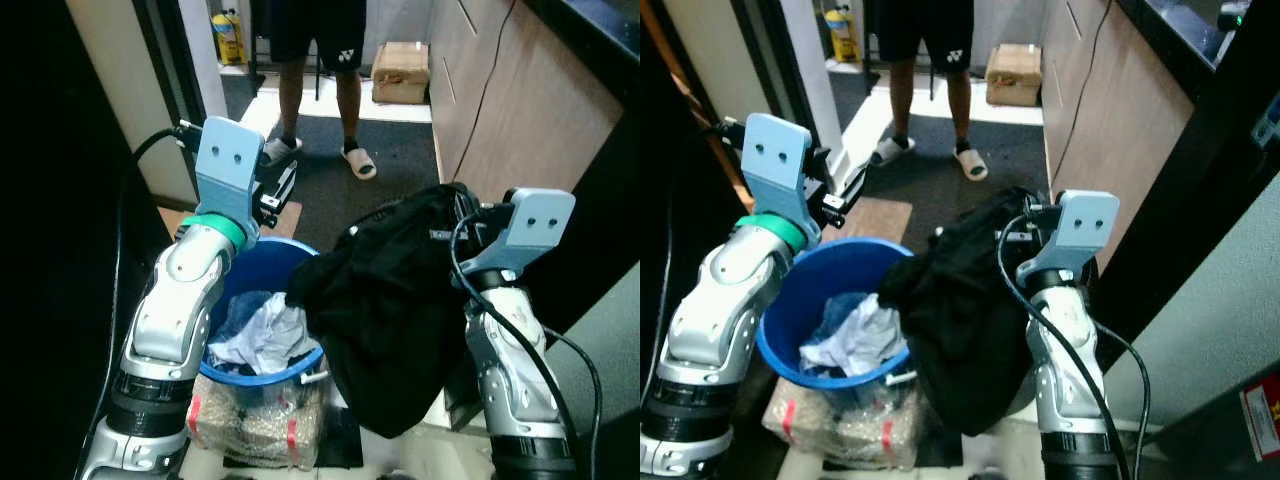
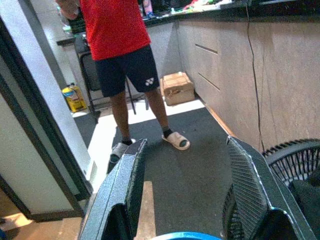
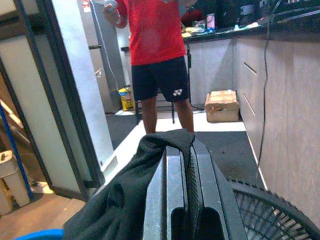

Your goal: Clothes washing

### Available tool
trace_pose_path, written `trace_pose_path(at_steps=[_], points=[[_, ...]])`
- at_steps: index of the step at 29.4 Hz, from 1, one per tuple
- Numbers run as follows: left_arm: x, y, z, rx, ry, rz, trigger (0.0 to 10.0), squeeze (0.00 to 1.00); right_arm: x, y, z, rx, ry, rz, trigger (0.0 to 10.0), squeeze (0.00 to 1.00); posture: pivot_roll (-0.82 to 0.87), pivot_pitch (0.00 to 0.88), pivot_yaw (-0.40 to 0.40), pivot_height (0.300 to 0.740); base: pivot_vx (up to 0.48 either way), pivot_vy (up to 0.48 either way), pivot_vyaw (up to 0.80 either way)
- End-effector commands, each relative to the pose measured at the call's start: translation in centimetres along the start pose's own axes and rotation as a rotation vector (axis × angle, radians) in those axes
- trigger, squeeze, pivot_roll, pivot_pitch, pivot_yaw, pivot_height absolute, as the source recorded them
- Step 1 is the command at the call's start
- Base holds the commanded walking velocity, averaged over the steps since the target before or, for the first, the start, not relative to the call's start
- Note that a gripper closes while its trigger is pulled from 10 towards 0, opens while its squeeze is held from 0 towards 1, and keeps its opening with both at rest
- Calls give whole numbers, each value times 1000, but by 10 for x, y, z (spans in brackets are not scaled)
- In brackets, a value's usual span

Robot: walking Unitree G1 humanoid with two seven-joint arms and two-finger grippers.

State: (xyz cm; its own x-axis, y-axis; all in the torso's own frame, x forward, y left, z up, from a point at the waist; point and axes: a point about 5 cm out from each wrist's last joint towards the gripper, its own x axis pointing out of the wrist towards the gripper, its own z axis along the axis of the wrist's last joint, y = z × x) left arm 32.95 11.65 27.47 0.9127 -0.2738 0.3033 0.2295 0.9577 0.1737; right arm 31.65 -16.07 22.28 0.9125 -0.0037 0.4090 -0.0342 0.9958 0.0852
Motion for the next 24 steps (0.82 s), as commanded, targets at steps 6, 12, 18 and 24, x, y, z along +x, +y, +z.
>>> trace_pose_path(at_steps=[6, 12, 18, 24], points=[[0, 2, -4, -5, 15, 16, 10000, 0, 0, 0, 0, 3, -6, -11, 10000, 0, 75, 10, 64, 695, 0, 0, 0], [1, 3, -4, -7, 17, 20, 10000, 0, 1, 0, 1, 5, -7, -15, 10000, 0, 75, 10, 65, 720, 0, 0, 0], [1, 4, -5, -8, 20, 25, 10000, 0, 1, 0, 1, 10, -8, -21, 10000, 0, 76, 9, 64, 740, 0, 0, 0], [2, 5, -6, -8, 23, 32, 10000, 0, 4, -4, -1, -5, 1, -78, 10000, 0, 78, 6, 62, 740, 0, 0, 0]])
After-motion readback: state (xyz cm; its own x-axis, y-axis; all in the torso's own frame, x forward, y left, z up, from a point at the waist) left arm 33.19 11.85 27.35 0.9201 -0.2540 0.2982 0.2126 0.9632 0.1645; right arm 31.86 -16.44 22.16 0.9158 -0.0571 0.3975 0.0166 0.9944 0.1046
